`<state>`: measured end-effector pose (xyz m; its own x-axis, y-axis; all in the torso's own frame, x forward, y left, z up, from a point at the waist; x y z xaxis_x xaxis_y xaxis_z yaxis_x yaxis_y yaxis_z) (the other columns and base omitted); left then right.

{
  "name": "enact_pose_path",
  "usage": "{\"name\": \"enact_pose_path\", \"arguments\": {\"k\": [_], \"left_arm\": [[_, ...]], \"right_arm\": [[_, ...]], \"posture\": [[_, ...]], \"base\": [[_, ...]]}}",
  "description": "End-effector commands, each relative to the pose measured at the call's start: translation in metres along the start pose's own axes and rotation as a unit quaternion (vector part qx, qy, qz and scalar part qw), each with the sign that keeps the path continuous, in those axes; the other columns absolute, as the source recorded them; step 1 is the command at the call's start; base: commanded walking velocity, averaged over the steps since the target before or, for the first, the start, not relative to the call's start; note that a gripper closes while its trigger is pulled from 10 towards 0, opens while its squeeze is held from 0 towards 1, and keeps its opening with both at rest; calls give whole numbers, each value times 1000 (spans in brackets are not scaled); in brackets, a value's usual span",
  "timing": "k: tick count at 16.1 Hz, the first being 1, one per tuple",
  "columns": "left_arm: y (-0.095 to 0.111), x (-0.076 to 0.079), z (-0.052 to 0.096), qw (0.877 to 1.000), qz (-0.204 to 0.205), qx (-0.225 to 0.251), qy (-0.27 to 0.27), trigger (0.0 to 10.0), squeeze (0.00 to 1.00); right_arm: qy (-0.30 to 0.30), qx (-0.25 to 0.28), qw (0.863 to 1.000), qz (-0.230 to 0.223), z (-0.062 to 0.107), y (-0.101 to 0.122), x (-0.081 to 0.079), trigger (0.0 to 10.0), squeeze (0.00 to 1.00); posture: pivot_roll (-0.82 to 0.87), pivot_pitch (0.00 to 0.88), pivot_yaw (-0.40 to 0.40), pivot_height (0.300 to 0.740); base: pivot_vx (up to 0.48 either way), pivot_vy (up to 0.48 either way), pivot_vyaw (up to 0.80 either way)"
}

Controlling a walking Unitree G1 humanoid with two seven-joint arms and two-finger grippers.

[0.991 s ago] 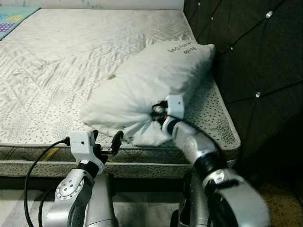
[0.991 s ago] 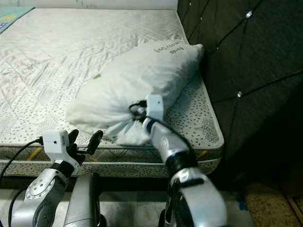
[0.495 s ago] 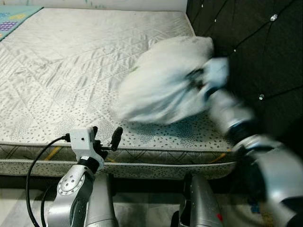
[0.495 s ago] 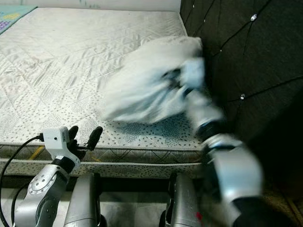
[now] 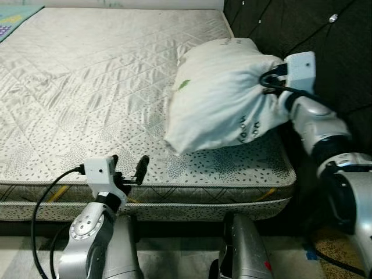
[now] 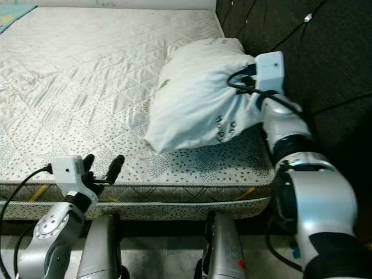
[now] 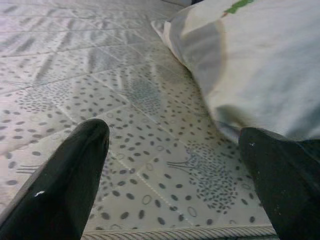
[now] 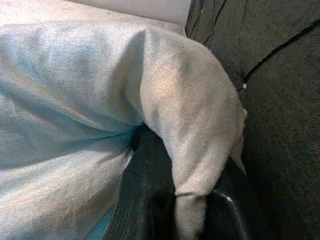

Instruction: Clean up the room

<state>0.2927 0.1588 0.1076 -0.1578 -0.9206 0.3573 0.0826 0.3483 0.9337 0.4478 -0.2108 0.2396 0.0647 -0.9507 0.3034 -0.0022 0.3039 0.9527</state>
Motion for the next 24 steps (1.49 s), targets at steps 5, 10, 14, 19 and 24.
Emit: {"name": "enact_pose_path", "arguments": {"k": [5,10,14,19,24], "left_arm": [[-1,-5,6,1000,-12,-10,8,10000,0],[-1,-5,0,1000,-19,-21,-6,10000,0],[-2,-3,1,1000,-19,-21,-8,10000,0],[-3,-4,2,999,-19,-25,-7,10000,0],[1,-5,-3,999,-27,-22,-12,10000,0]], "right_arm": [[-65,4,991,-121,23,-60,14,0,0],[-98,31,984,-143,54,-98,-1,0,0],[-85,37,986,-139,79,-105,-19,0,0],[-84,6,985,-150,112,-121,-41,0,0],[-49,1,992,-120,97,-116,-38,0,0]], "posture": [[113,34,12,517],[78,41,46,517],[73,44,37,517],[72,44,49,517],[74,34,56,517]], "base": [[0,0,0],[0,0,0],[0,0,0],[0,0,0],[0,0,0]]}}
Point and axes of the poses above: a point about 5 cm out from each wrist's last joint towards the gripper, its own z axis pointing back from the gripper into the wrist, its own y axis along the axis of the wrist's last joint, x = y × z, the point moved 3 cm from there along -z, pointing out of the wrist towards the gripper, and after that the axes turned 8 degrees about z, right-handed, at the moved point
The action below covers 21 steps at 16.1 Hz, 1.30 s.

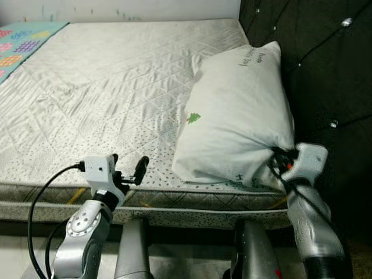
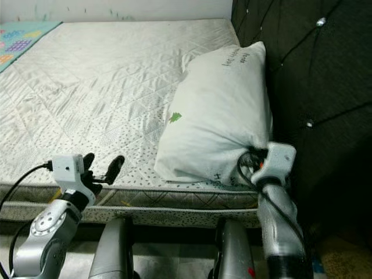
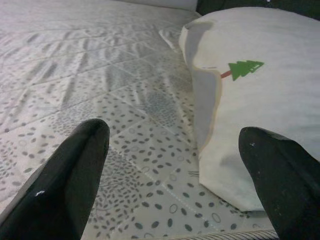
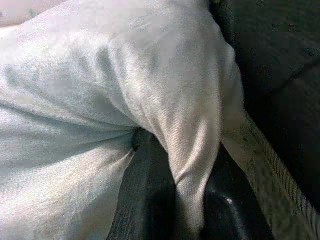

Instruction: Clean up the room

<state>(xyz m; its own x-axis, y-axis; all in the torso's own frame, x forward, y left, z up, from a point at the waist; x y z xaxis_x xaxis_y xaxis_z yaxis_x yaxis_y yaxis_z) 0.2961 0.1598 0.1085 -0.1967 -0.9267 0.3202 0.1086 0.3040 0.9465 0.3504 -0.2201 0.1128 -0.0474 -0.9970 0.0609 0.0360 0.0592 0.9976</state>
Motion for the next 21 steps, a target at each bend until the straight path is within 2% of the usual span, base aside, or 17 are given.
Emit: {"name": "enact_pose_path", "arguments": {"k": [1,2,3,4,6,7,9,12,14,16,18,21], "left_arm": [[-1,-2,0,1000,-6,-5,5,10000,0],[-1,-2,0,1000,-7,-5,4,10000,0],[-1,-2,0,1000,-7,-4,4,10000,0],[1,-5,2,1000,-8,-1,12,10000,0],[2,-9,3,1000,-8,3,20,10000,0],[2,-10,4,1000,-8,4,24,10000,0],[0,-8,6,1000,-6,4,25,10000,0],[1,-9,4,1000,-8,4,26,10000,0],[3,-10,2,1000,-10,5,26,10000,0],[4,-10,2,1000,-10,8,27,10000,0],[3,-10,5,999,-7,9,30,10000,0],[0,-9,6,1000,-7,1,25,10000,0]], "right_arm": [[12,28,999,14,-13,18,2,0,0],[16,37,999,22,-35,40,13,0,0],[15,38,999,22,-36,41,14,0,0],[7,49,998,45,-49,63,26,0,0],[-7,58,997,53,-57,82,39,0,0],[-14,60,996,63,-61,91,47,0,0],[-52,59,994,78,-65,108,72,0,0],[-92,68,989,89,-62,130,100,0,0],[-108,77,987,91,-60,141,111,0,0],[-118,69,986,93,-55,131,119,0,0],[-144,50,986,64,-41,99,135,0,0],[-178,23,983,33,-18,50,149,0,0]], "posture": [[74,34,56,517],[85,29,50,517],[85,29,50,517],[94,26,41,517],[105,25,29,517],[107,25,25,517],[108,27,21,517],[106,30,29,517],[103,30,30,517],[102,31,28,517],[103,39,23,517],[84,45,49,517]], "base": [[0,0,0],[0,0,0],[0,0,0],[0,0,0],[0,0,0],[0,0,0],[0,0,0],[0,0,0],[0,0,0],[0,0,0],[0,0,0],[0,0,0]]}}
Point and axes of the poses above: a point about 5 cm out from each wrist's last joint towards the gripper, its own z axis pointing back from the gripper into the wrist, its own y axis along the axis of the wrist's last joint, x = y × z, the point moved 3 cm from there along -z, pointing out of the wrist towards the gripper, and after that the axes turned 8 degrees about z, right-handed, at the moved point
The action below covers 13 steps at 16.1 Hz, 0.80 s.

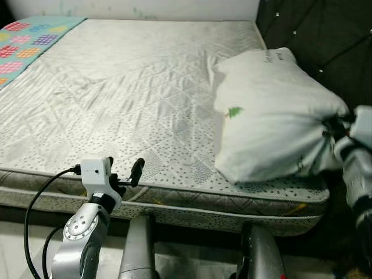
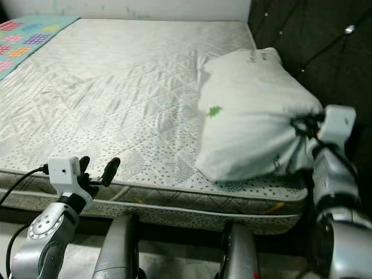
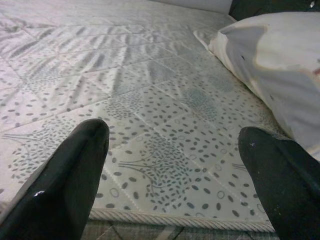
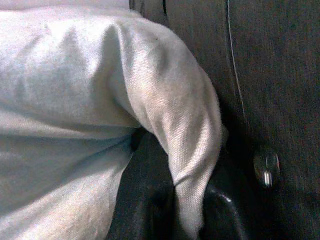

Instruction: Clean up the room

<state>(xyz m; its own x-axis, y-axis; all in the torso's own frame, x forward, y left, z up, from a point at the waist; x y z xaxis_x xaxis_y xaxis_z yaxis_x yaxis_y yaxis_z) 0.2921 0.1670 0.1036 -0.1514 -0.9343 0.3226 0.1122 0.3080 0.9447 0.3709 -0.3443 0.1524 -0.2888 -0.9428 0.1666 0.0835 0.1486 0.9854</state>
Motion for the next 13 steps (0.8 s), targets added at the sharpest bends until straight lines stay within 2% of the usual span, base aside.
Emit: {"name": "enact_pose_path", "arguments": {"k": [1,4,8,13], "left_arm": [[3,-1,-1,1000,-10,1,-2,10000,0],[6,0,-6,1000,-13,0,-10,10000,0],[3,0,-2,1000,-10,-1,-7,10000,0],[3,1,-4,1000,-9,-1,-8,10000,0]], "right_arm": [[-60,28,998,-22,7,4,27,0,0],[-51,27,998,-13,18,-16,19,0,0],[-31,2,999,-22,39,-48,8,0,0],[-25,-15,999,-18,59,-66,2,0,0]], "posture": [[79,45,54,517],[67,48,60,517],[65,52,52,517],[52,52,52,517]], "base": [[0,0,0],[0,0,0],[0,0,0],[0,0,0]]}}
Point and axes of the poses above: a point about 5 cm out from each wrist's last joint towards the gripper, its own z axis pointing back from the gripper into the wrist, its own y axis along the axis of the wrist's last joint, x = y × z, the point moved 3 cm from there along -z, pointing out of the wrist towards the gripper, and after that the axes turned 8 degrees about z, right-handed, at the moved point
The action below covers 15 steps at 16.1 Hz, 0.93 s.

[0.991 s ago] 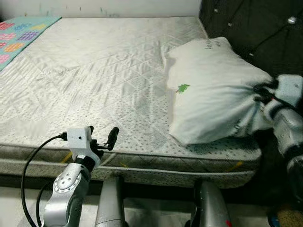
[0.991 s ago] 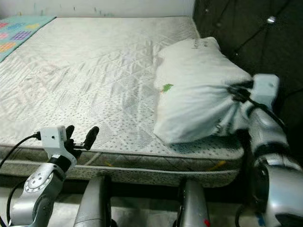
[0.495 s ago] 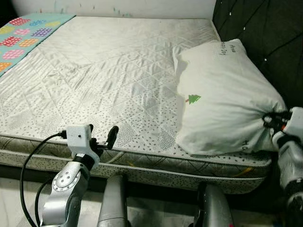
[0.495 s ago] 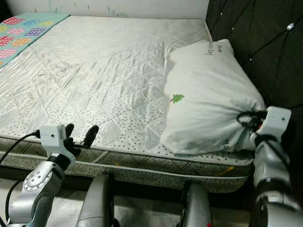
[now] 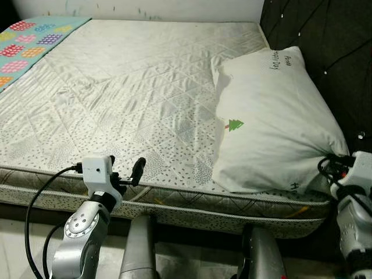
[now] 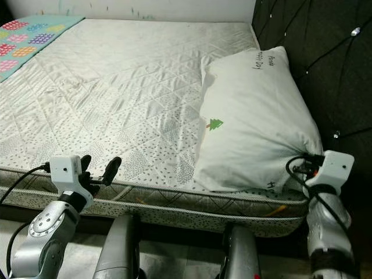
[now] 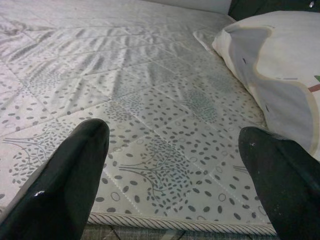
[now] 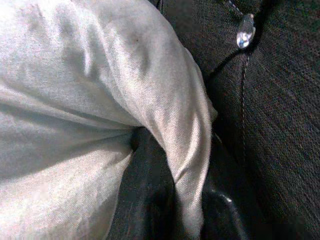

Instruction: Clean up the room

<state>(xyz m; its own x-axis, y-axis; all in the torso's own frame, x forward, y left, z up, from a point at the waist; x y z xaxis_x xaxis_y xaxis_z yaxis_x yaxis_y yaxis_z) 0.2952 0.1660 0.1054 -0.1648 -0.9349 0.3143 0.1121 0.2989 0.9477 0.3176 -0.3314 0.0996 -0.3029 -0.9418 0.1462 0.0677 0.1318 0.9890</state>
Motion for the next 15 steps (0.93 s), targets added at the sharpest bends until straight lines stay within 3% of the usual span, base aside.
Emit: {"name": "enact_pose_path", "arguments": {"k": [1,6,9,12,15], "left_arm": [[1,0,-1,1000,-5,-1,-3,10000,0],[1,1,-3,1000,-5,-1,-6,10000,0],[0,1,-3,1000,-4,-1,-7,10000,0],[-4,7,-5,1000,-1,-6,-16,10000,0],[-3,6,-6,1000,-1,-4,-14,10000,0]], "right_arm": [[-21,-23,999,-8,9,-13,8,0,0],[-28,-28,999,-5,18,-13,12,0,0],[-34,-44,998,-3,35,-22,17,0,0],[-16,-55,998,-3,44,-28,1,0,0],[13,-45,999,-4,30,-15,-20,0,0]], "posture": [[48,51,55,517],[46,48,56,517],[33,48,51,517],[17,48,54,517],[23,43,42,517]], "base": [[0,0,0],[0,0,0],[0,0,0],[0,0,0],[0,0,0]]}}
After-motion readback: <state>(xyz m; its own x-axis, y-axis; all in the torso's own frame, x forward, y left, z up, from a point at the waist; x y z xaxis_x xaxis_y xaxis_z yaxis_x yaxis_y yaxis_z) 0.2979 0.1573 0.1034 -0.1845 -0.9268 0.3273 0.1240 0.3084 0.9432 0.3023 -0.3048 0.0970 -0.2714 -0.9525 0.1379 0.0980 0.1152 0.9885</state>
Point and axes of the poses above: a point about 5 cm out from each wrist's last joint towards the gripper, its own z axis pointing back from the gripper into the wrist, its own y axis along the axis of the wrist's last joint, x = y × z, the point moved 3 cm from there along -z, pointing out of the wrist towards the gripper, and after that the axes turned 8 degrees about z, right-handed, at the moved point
